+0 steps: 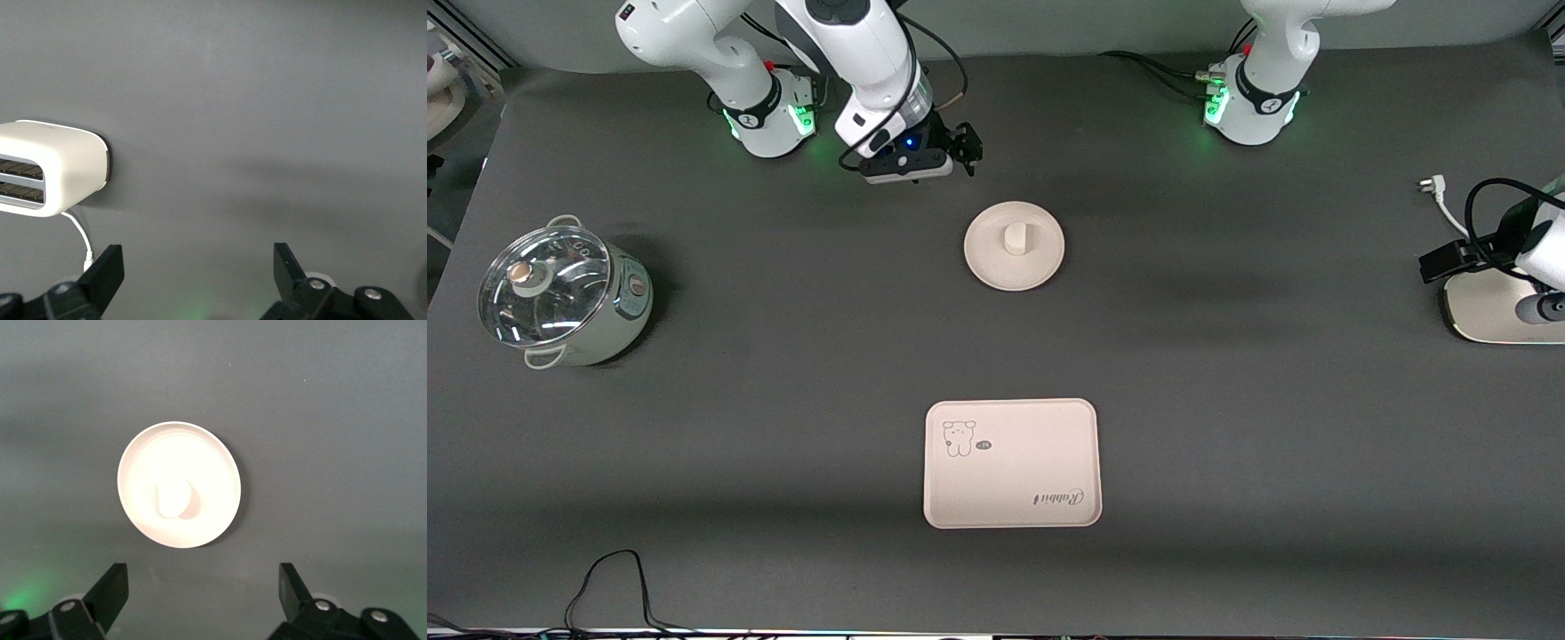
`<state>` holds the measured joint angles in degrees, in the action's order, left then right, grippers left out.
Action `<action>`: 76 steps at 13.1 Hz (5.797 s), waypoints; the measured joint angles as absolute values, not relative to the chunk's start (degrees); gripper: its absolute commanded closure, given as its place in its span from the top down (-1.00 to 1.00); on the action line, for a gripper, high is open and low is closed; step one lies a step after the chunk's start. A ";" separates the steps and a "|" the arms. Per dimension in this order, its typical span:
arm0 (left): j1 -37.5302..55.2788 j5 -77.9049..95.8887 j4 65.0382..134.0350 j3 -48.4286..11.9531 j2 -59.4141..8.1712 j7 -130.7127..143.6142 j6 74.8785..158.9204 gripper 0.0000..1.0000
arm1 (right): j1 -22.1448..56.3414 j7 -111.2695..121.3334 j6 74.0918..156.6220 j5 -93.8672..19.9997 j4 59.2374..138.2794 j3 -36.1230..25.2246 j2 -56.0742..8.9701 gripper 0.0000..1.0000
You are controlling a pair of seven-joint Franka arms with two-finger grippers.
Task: Place bun in plate and plate on tray
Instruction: 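Lower the right gripper to the plate rim and grip it, then lift the plate with the right gripper and carry it onto the tray, then lower the plate onto the tray and open the right gripper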
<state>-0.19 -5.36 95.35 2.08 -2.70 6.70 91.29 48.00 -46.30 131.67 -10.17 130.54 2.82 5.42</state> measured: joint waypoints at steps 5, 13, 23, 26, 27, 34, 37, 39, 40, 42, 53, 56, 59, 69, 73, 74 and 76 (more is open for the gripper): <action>-0.85 -5.00 95.23 2.08 -2.74 6.71 89.92 1.00 | 50.64 -47.81 149.78 -10.18 138.40 2.88 -0.93 1.00; -1.27 -3.39 94.84 2.09 -2.74 6.72 89.23 1.00 | 51.39 -48.24 174.99 -10.18 141.96 2.92 -17.47 1.00; -1.65 -1.49 94.84 2.09 -2.92 6.72 89.12 1.00 | 51.65 -49.14 177.60 -10.18 141.67 2.91 -20.74 -0.22; -1.67 -1.46 94.84 2.09 -2.92 6.72 88.88 1.00 | 51.65 -49.16 177.60 -10.18 141.66 2.91 -20.74 -0.55; -1.67 -1.45 94.84 2.09 -2.92 6.72 88.87 1.00 | 51.65 -49.19 177.60 -10.18 141.65 2.91 -20.74 -0.67; -1.67 -1.38 94.84 1.99 -3.01 6.72 88.82 1.00 | 51.66 -49.22 177.71 -10.18 141.57 2.91 -20.70 -1.00; -1.67 -1.36 94.84 1.97 -3.06 6.72 88.82 1.00 | 51.66 -49.22 177.74 -10.18 141.44 2.91 -20.67 -1.00; -1.67 -1.36 94.84 1.97 -3.09 6.72 88.82 1.00 | 51.66 -49.22 177.83 -10.18 141.28 2.80 -20.57 -1.00; -1.67 -1.36 94.84 1.97 -3.09 6.72 88.80 1.00 | 51.65 -49.22 177.85 -10.18 141.04 2.66 -20.22 -1.00; -1.67 -1.35 94.84 1.97 -3.09 6.72 88.76 1.00 | 51.58 -49.22 176.97 -10.18 140.57 2.41 -18.27 -1.00; -1.67 -1.31 94.84 1.87 -3.16 6.72 88.15 1.00 | 47.04 -48.21 156.47 -10.18 132.76 0.12 -3.11 -1.00; -1.67 -1.29 94.84 1.80 -3.20 6.72 88.14 1.00 | 41.86 -45.51 153.52 -10.17 122.88 -0.23 -10.74 -1.00; -1.67 -1.27 94.84 1.76 -3.20 6.72 88.14 1.00 | 37.24 -44.22 149.47 -10.18 108.29 -0.39 -21.12 -1.00; -1.66 -1.23 94.84 1.60 -3.23 6.72 88.14 1.00 | 30.80 -39.12 142.41 -10.22 73.80 -0.42 -48.85 -1.00; -1.64 -1.23 94.84 1.45 -3.28 6.72 88.14 1.00 | 30.80 -39.03 148.39 -10.22 73.67 -0.28 -53.60 -1.00; -1.64 -1.22 94.84 1.42 -3.29 6.72 88.14 1.00 | 30.82 -39.03 148.90 -10.22 73.54 -0.28 -54.42 -1.00; -1.64 -1.22 94.84 1.37 -3.36 6.72 88.14 1.00 | 30.83 -39.03 149.19 -10.27 73.46 -0.27 -55.36 -1.00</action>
